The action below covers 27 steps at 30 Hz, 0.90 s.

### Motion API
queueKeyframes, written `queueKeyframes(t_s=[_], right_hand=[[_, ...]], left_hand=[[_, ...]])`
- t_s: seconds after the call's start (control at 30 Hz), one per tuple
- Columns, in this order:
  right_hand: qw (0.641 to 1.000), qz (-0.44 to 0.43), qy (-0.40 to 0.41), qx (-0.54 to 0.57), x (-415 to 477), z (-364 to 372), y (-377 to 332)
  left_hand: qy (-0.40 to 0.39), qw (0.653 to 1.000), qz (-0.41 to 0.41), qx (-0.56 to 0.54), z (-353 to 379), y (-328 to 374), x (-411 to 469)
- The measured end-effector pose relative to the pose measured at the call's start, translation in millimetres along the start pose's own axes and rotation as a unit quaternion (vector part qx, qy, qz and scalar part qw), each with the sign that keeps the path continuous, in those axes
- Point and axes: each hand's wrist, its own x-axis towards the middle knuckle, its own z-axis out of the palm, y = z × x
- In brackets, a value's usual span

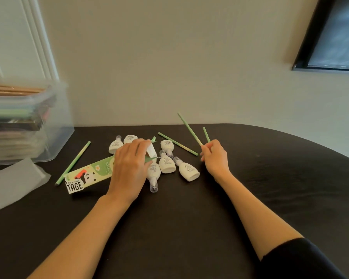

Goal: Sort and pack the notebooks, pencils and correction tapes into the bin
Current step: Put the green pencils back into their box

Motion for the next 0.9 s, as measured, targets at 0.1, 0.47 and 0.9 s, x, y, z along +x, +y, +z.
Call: queueKeyframes(t_s=[0.1, 0.47, 0.9], right_hand=[[0.999, -0.017, -0.015, 0.03, -18.4, -8.4, -4.9], [0.98, -0.083, -0.159, 0.082, -78.1, -18.7, -26.7], [0.892, 0.05, -0.309, 0.327, -74.1, -32.8, -25.5]], left_hand=[[-0.009, 1.0, -0.004, -0.006, -11.1, -0.4, -10.3], [-0.02, 0.997, -0.068, -0.024, -37.4, -7.5, -32.5], [-0.024, 0.992, -0.127, 0.008, -31.9, -17.2, -30.9]])
